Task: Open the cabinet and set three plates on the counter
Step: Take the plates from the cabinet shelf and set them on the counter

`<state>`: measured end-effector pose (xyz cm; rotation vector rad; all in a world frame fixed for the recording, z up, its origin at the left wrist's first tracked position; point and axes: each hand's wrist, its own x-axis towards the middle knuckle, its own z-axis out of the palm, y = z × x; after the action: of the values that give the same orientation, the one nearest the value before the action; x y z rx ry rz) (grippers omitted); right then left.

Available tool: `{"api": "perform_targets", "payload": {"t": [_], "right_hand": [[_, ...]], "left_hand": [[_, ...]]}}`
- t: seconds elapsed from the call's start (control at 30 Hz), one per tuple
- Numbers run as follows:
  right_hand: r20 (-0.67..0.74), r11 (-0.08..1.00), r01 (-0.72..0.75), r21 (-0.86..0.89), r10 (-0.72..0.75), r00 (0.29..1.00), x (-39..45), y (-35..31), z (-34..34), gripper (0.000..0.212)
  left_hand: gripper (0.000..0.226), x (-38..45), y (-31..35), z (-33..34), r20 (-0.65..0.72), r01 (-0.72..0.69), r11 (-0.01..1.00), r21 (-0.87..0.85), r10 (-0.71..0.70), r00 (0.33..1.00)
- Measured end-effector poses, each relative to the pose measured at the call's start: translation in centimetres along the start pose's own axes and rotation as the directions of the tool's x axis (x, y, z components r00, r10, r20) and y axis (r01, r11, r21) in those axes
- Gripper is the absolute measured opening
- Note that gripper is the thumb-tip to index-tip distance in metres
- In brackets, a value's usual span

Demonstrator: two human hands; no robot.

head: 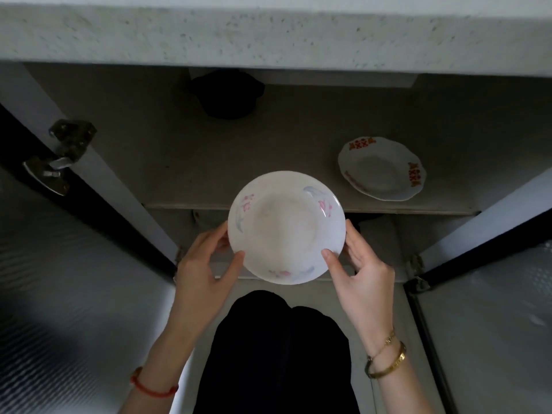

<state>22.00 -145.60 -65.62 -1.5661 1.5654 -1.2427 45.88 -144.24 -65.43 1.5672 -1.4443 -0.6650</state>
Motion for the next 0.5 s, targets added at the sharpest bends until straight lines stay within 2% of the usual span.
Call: {"api": "perform_targets", "payload": {"t": [0.1,0.17,0.33,0.5], "right_hand": [[-0.039,0.995,-0.087,0.052,0.089,0.995,-0.6,-3.0,-0.5,0.061],[-0.057,0.987,-0.147,0.066,0.151,0.987,-1.2,-5.1,-1.1,0.059],[-0.003,0.961,-0.264,0.081,0.265,0.964,-2.5,-10.4,-2.9,0.056],[0.063,0.944,-0.318,0.094,0.313,0.948,-3.4,-16.5,-5.4,0.057]], "left_hand": [[0.053,-0.7,2.4,-1.0,0.052,0.151,0.972,-0.179,-0.144,0.988],[0.053,-1.4,4.0,-1.8,0.075,0.248,0.943,-0.222,-0.237,0.969],[0.049,-3.0,8.9,-5.4,0.07,0.347,0.927,-0.145,-0.34,0.938],[0.061,-4.4,15.1,-9.2,0.045,0.414,0.899,-0.145,-0.412,0.91]]}}
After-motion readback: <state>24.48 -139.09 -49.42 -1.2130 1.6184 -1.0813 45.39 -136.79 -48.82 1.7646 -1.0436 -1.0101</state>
